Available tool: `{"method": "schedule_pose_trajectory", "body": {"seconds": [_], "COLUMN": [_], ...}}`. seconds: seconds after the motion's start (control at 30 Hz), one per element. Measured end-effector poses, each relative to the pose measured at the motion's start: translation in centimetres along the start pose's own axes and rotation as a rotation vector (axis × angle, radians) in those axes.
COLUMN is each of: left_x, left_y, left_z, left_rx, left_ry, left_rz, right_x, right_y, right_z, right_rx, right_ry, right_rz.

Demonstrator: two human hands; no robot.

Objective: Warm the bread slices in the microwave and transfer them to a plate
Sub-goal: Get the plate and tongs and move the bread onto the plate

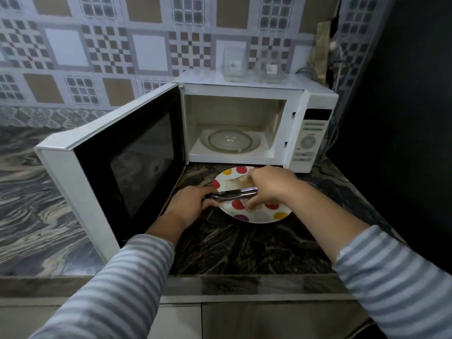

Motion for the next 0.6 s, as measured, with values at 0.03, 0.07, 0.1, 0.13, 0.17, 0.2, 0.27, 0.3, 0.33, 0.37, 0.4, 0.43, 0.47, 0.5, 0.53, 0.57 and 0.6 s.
{"method": "schedule_pose_trajectory", "body": {"seconds": [0.03, 0.07, 0.1, 0.13, 0.17, 0.2, 0.27, 0.3, 0.33, 0.37, 0.4, 0.43, 0.47, 0.5, 0.53, 0.57, 0.6], "left_x": [0.1, 0.2, 0.2, 0.1, -0.1, -0.3, -0.7, -0.6, -0.6, -0.5, -0.4, -0.4, -0.2, -0.1, 0.1, 0.1, 0.2], "left_y": [0.2, 0.4, 0.7, 0.9, 1.1, 1.3, 1.5, 1.7, 1.9, 2.0, 2.2, 2.5, 2.9, 3.4, 4.0, 4.7, 5.5], "left_z": [-0.2, -0.4, -0.5, -0.7, -0.9, -1.1, -1.3, -1.3, -1.2, -1.1, -0.9, -0.7, -0.4, -0.2, 0.0, 0.3, 0.5], "left_rx": [0.006, 0.02, 0.04, 0.058, 0.065, 0.062, 0.053, 0.046, 0.027, -0.001, -0.024, -0.039, -0.048, -0.052, -0.04, -0.009, 0.038], "left_ry": [0.006, 0.008, 0.005, 0.003, 0.015, 0.036, 0.053, 0.039, 0.02, -0.001, -0.025, -0.056, -0.096, -0.138, -0.179, -0.224, -0.27], "left_rz": [-0.015, -0.028, -0.039, -0.05, -0.07, -0.099, -0.157, -0.164, -0.156, -0.145, -0.137, -0.137, -0.133, -0.118, -0.092, -0.058, -0.029], "right_x": [-0.8, -1.5, -2.2, -2.7, -3.2, -3.5, -4.2, -4.5, -4.7, -4.8, -4.7, -4.6, -4.5, -4.3, -4.1, -3.9, -3.5], "right_y": [0.3, 0.6, 1.0, 1.5, 2.0, 2.7, 4.1, 4.8, 5.5, 6.1, 6.6, 7.1, 7.4, 7.8, 8.1, 8.4, 8.6], "right_z": [0.1, 0.2, 0.3, 0.3, 0.4, 0.5, 0.6, 0.7, 0.8, 0.8, 0.9, 0.8, 0.7, 0.6, 0.6, 0.4, 0.3], "right_rx": [-0.003, -0.021, -0.045, -0.066, -0.08, -0.087, -0.096, -0.107, -0.128, -0.157, -0.193, -0.232, -0.271, -0.303, -0.326, -0.344, -0.36], "right_ry": [0.01, 0.016, 0.027, 0.042, 0.059, 0.075, 0.109, 0.125, 0.14, 0.157, 0.171, 0.184, 0.2, 0.225, 0.251, 0.27, 0.281], "right_rz": [-0.008, -0.022, -0.047, -0.076, -0.105, -0.131, -0.201, -0.249, -0.294, -0.332, -0.36, -0.378, -0.394, -0.412, -0.427, -0.423, -0.394]}}
Point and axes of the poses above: each hand's wrist, its own z-axis away from the middle knuckle, its own y-axis out of the palm, x = y × z, the point moved 7 cm from there along -z, towards the middle knuckle, and after that the axes turned 10 degrees about -z, right-handed, at the moved point
